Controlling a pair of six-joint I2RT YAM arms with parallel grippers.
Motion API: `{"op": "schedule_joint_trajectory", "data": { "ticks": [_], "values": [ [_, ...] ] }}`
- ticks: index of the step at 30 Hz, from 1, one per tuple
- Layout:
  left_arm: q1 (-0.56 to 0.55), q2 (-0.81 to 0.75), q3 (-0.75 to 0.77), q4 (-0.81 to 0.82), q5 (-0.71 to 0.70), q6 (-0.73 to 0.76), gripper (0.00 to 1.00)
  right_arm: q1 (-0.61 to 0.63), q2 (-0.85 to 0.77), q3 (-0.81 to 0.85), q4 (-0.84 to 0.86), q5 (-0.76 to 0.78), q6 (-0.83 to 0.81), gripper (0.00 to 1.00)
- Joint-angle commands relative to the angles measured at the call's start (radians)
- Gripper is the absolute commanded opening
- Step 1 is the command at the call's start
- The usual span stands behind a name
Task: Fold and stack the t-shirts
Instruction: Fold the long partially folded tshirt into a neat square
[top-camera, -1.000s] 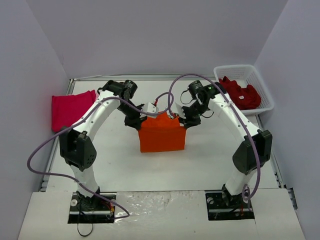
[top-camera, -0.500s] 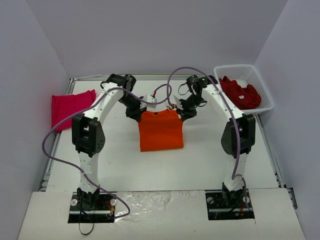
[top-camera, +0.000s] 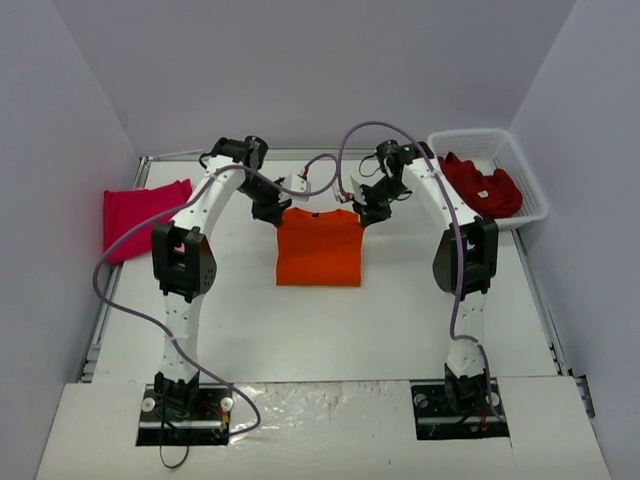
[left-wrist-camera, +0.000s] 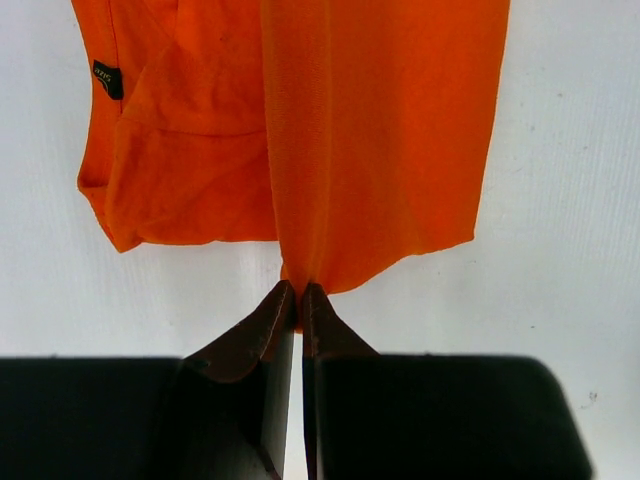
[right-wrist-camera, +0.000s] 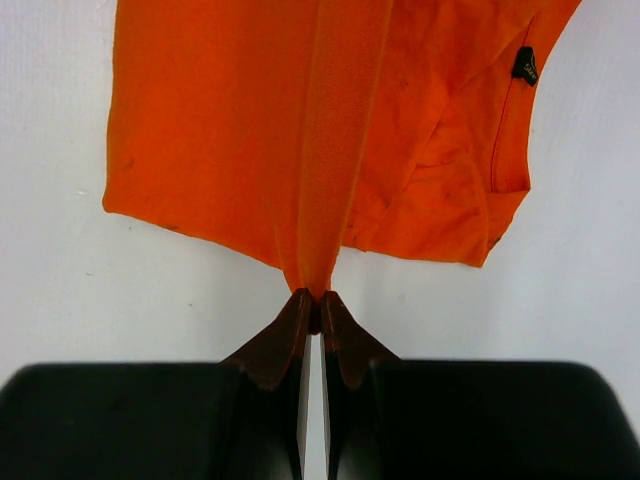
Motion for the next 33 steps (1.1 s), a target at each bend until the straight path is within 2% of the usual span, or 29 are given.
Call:
{"op": "schedule_joint_trajectory", "data": {
  "ticks": [1,8,9,10,12,13,14,17,19,23,26,28,31,32,33],
  "values": [
    [0.006,0.012,0.058,-0.271,0.028,0.073,0.02,-0.023,0.060,0.050,-0.034,0.013,0.017,0.00],
    [0.018,0.140,0.152,-0.237,0.033,0.066,0.03,-0.039,0.212,0.171,-0.028,0.013,0.020,0.00],
    [0.021,0.156,0.167,-0.231,0.030,0.060,0.07,-0.043,0.229,0.190,-0.028,0.013,0.026,0.00],
    [0.025,0.191,0.198,-0.225,0.027,0.058,0.18,-0.046,0.262,0.222,-0.028,0.012,0.028,0.02],
    [0.028,0.243,0.233,-0.228,0.021,0.058,0.24,-0.050,0.313,0.254,-0.026,0.012,0.045,0.18],
    [0.029,0.257,0.252,-0.229,0.016,0.055,0.33,-0.051,0.327,0.270,-0.025,0.013,0.049,0.37],
    [0.032,0.271,0.282,-0.229,0.016,0.054,0.35,-0.051,0.336,0.286,-0.015,0.018,0.052,0.43],
    [0.043,0.296,0.313,-0.212,0.024,0.031,0.44,-0.051,0.349,0.297,0.015,0.019,0.082,0.49],
    [0.046,0.282,0.322,-0.180,0.025,0.001,0.46,-0.050,0.333,0.297,0.029,0.018,0.105,0.54],
    [0.049,0.216,0.309,-0.162,0.007,-0.023,0.51,-0.048,0.271,0.288,0.074,0.027,0.154,0.57],
    [0.064,0.088,0.241,-0.084,-0.004,-0.101,0.58,-0.048,0.148,0.207,0.147,0.056,0.218,0.59],
    [0.095,0.020,0.146,-0.022,0.016,-0.155,0.59,-0.045,0.084,0.152,0.228,0.073,0.259,0.62],
    [0.146,-0.120,-0.010,0.152,0.024,-0.349,0.61,-0.036,-0.045,0.055,0.328,0.146,0.338,0.67],
    [0.161,-0.155,-0.053,0.238,0.031,-0.446,0.61,-0.025,-0.074,0.040,0.351,0.178,0.408,0.69],
    [0.175,-0.228,-0.103,0.299,0.021,-0.513,0.64,-0.017,-0.114,0.026,0.365,0.252,0.449,0.72]
  ]
}}
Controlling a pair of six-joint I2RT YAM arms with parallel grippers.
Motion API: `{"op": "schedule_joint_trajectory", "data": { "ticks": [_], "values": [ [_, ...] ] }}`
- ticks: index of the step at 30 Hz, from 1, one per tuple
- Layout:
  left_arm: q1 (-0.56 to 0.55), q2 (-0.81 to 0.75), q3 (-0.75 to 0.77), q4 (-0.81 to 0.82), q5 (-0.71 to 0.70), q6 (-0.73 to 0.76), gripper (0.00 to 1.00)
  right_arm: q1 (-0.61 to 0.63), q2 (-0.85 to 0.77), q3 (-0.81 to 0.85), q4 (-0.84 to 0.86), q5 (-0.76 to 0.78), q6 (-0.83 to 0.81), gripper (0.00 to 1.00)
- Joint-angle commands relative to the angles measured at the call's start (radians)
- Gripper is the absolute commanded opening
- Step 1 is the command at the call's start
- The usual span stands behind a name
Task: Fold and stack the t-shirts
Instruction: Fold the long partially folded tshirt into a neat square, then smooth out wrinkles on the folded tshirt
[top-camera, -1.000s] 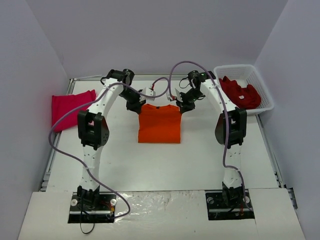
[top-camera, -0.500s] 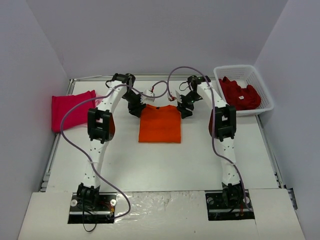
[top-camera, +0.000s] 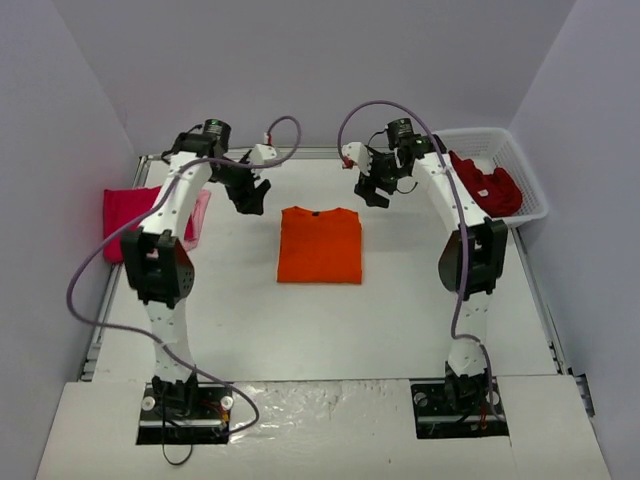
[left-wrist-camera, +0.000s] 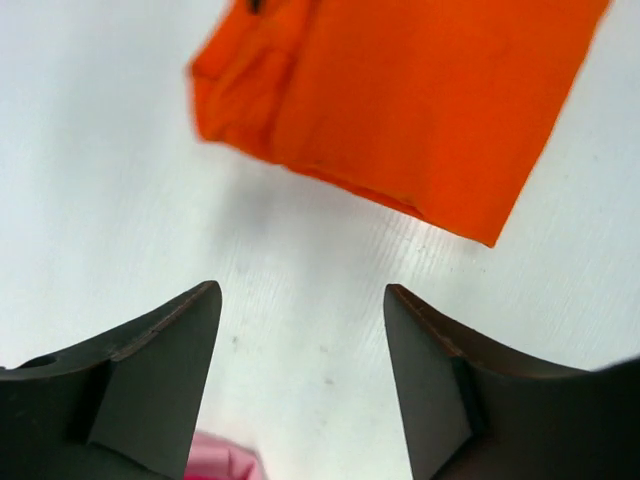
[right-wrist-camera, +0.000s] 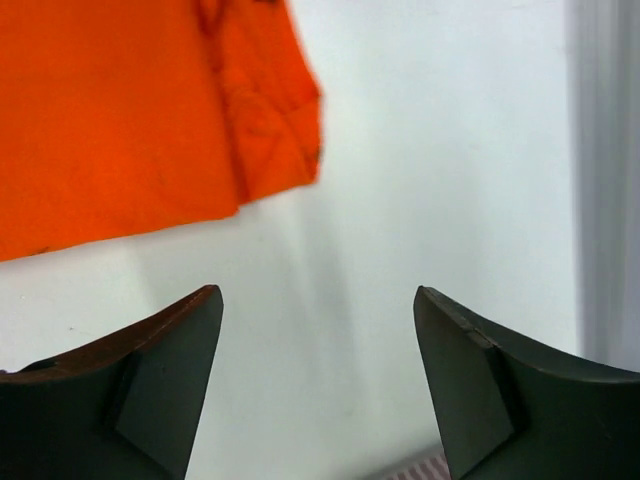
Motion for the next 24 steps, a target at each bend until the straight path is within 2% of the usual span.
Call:
{"op": "schedule_joint_trajectory", "data": {
  "ticks": [1,2,4,7,9,11,12,15,17,21,24],
  "values": [
    [0.089,-0.210,-0.136,0.253,-0.002,-0.327,0.67,0.034,-0.171,-0.033,0.104,0.171,0.197,0.74],
    [0.103,-0.276,-0.256,0.365,-0.016,-0.432,0.69,0.054,-0.185,-0.033,0.107,0.223,0.275,0.77],
    [0.134,-0.347,-0.411,0.457,-0.033,-0.523,0.73,0.090,-0.202,-0.065,0.104,0.388,0.340,0.79],
    [0.140,-0.376,-0.518,0.486,-0.065,-0.545,0.74,0.141,-0.217,-0.196,0.107,0.559,0.382,0.83],
    [0.143,-0.376,-0.602,0.509,-0.079,-0.561,0.74,0.181,-0.231,-0.279,0.107,0.588,0.392,0.82],
    [0.143,-0.350,-0.638,0.506,-0.103,-0.584,0.73,0.196,-0.231,-0.362,0.112,0.522,0.424,0.73],
    [0.143,-0.341,-0.662,0.507,-0.116,-0.594,0.72,0.201,-0.233,-0.382,0.110,0.501,0.443,0.62],
    [0.155,-0.321,-0.722,0.538,-0.114,-0.625,0.68,0.242,-0.228,-0.430,0.110,0.445,0.504,0.42],
    [0.166,-0.329,-0.756,0.579,-0.085,-0.643,0.68,0.276,-0.240,-0.450,0.109,0.414,0.512,0.40],
    [0.197,-0.342,-0.813,0.624,-0.065,-0.671,0.68,0.345,-0.253,-0.456,0.110,0.430,0.513,0.45],
    [0.244,-0.356,-0.824,0.637,-0.038,-0.696,0.68,0.413,-0.244,-0.432,0.101,0.452,0.527,0.45]
  ]
}}
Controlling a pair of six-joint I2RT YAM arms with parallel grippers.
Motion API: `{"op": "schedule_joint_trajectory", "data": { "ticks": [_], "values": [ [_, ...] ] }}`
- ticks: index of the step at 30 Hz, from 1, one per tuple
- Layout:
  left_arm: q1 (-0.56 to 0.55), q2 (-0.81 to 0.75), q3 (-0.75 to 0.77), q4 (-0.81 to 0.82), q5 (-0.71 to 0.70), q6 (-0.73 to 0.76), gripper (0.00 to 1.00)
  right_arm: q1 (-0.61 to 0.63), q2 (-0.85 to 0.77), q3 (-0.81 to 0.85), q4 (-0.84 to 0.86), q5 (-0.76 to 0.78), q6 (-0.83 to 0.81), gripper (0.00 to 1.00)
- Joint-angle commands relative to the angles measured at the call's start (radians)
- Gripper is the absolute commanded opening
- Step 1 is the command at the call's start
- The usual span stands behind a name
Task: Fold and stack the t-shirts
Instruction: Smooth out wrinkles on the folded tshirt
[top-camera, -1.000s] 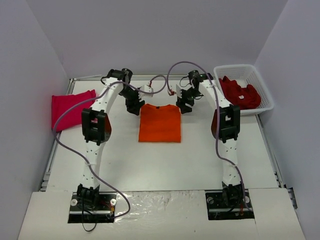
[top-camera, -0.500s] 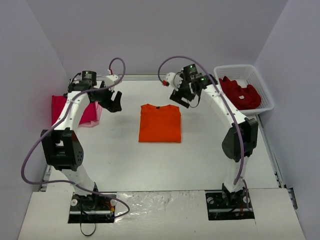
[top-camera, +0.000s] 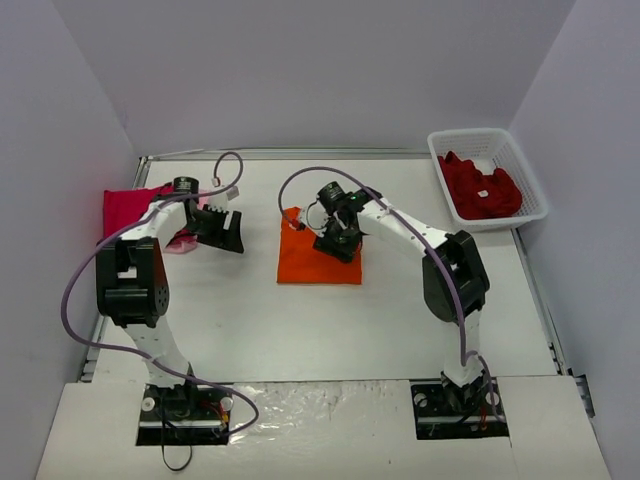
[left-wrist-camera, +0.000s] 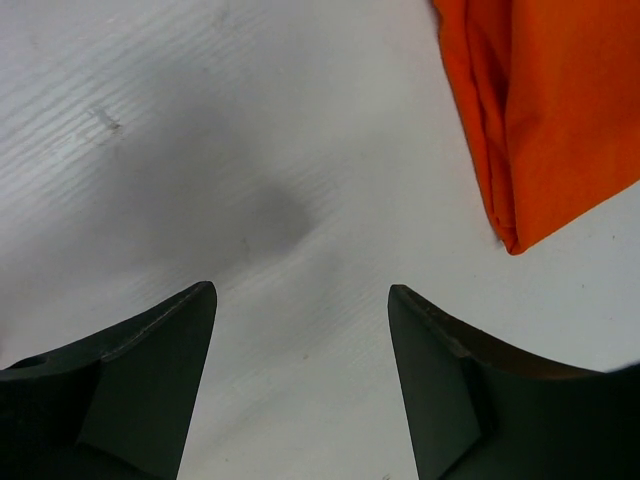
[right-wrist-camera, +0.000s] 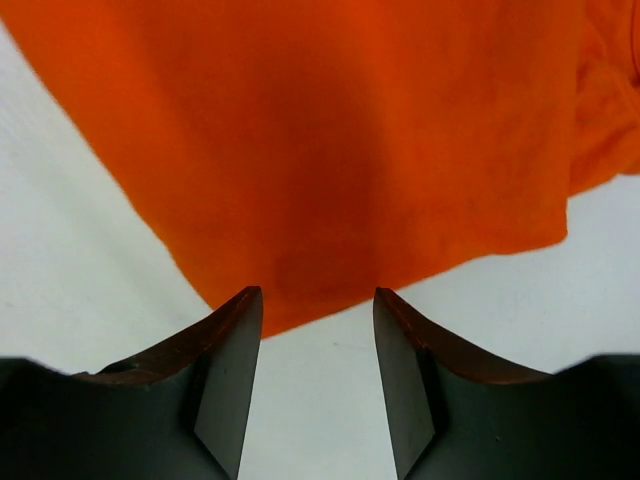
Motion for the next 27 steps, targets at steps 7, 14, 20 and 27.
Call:
{"op": "schedule_joint_trajectory", "data": {
  "ticks": [7,14,20,27],
  "values": [
    [0.096,-0.081,0.011,0.060,0.060,-0.057,0.68,0.141,0.057,0.106,-0.039,0.017,0.046,0.00],
    [0.106,-0.108,0.003,0.056,0.049,-0.035,0.68,0.133,0.165,0.111,-0.007,0.026,0.049,0.00],
    [0.106,-0.117,0.008,0.046,0.058,-0.026,0.68,0.122,0.225,0.099,-0.004,0.018,0.049,0.00],
    [0.106,-0.146,-0.007,0.059,0.084,-0.029,0.68,0.078,0.206,0.025,-0.004,0.080,0.028,0.00]
  ]
}}
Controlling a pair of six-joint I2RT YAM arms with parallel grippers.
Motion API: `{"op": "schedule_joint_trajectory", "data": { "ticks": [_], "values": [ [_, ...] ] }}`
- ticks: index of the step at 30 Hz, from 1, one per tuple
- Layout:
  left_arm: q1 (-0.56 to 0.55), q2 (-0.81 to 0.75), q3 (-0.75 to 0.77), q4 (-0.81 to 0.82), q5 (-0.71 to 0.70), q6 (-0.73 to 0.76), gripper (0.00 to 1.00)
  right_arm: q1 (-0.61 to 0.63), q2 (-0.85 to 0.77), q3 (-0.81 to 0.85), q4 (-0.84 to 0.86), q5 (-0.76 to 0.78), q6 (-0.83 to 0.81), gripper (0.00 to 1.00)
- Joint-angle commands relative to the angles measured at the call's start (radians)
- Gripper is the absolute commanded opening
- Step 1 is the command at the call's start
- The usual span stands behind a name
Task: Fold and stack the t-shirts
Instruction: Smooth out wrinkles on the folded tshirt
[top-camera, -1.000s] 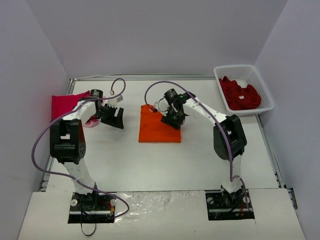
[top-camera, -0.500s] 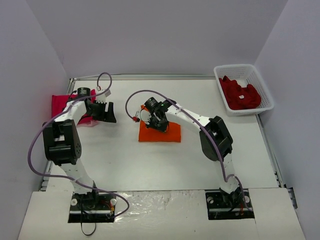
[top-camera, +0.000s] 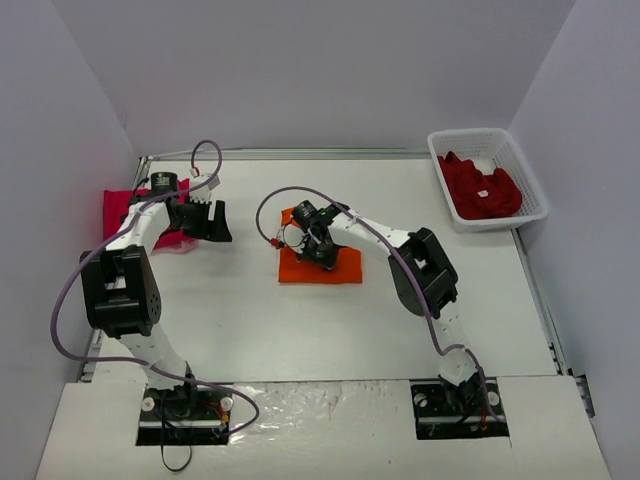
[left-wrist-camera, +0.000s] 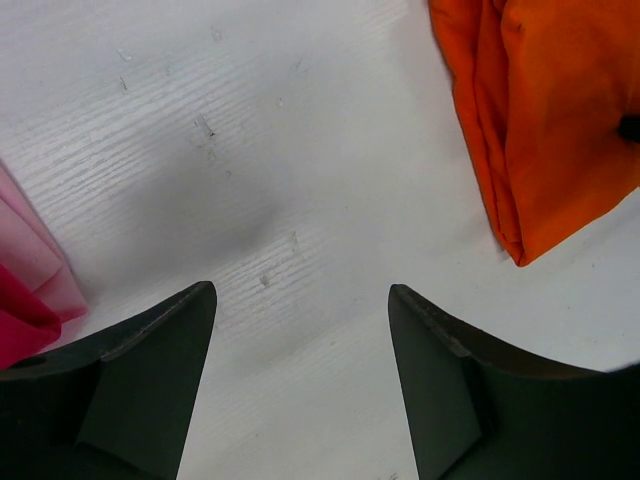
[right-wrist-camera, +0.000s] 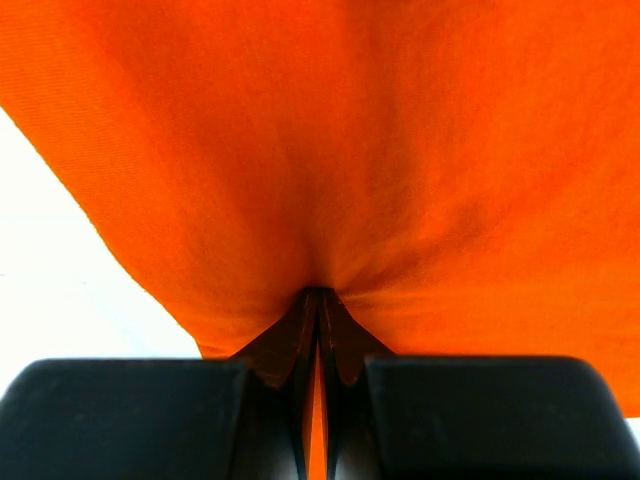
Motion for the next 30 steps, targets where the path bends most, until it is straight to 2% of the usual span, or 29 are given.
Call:
{"op": "schedule_joint_trajectory", "data": {
  "ticks": [1,11,18,21,23,25,26,28,29,30],
  "values": [
    [0.003,-0.076,-0.004,0.010,0.033,0.003,0.68,-0.055,0.004,-0.060,-0.043,0.075,-0.011,0.00],
    [0.002,-0.091,-0.013,0.025,0.051,-0.016,0.68,-0.139,-0.010,-0.026,-0.040,0.092,-0.017,0.00],
    [0.002,-0.089,-0.013,0.033,0.065,-0.011,0.69,-0.109,-0.098,0.008,-0.098,-0.030,-0.054,0.00],
    [0.002,-0.085,-0.012,0.031,0.070,-0.007,0.69,-0.089,-0.158,0.060,-0.141,-0.067,-0.053,0.13],
    [0.002,-0.085,-0.009,0.030,0.061,-0.007,0.69,-0.081,-0.206,0.098,-0.148,-0.074,-0.047,0.13],
    [0.000,-0.086,-0.004,0.027,0.053,-0.005,0.70,-0.073,-0.235,0.117,-0.158,-0.074,-0.045,0.38],
    [0.002,-0.089,-0.002,0.024,0.047,-0.004,0.71,-0.073,-0.266,0.124,-0.160,-0.074,-0.045,0.44],
    [0.002,-0.091,-0.004,0.021,0.047,0.002,0.73,-0.073,-0.292,0.124,-0.160,-0.084,-0.048,0.50],
    [0.003,-0.092,-0.004,0.021,0.060,0.002,0.74,-0.072,-0.313,0.114,-0.160,-0.089,-0.047,0.64],
    [0.003,-0.094,-0.007,0.022,0.067,0.004,0.75,-0.070,-0.324,0.106,-0.152,-0.086,-0.047,0.66]
  ]
}}
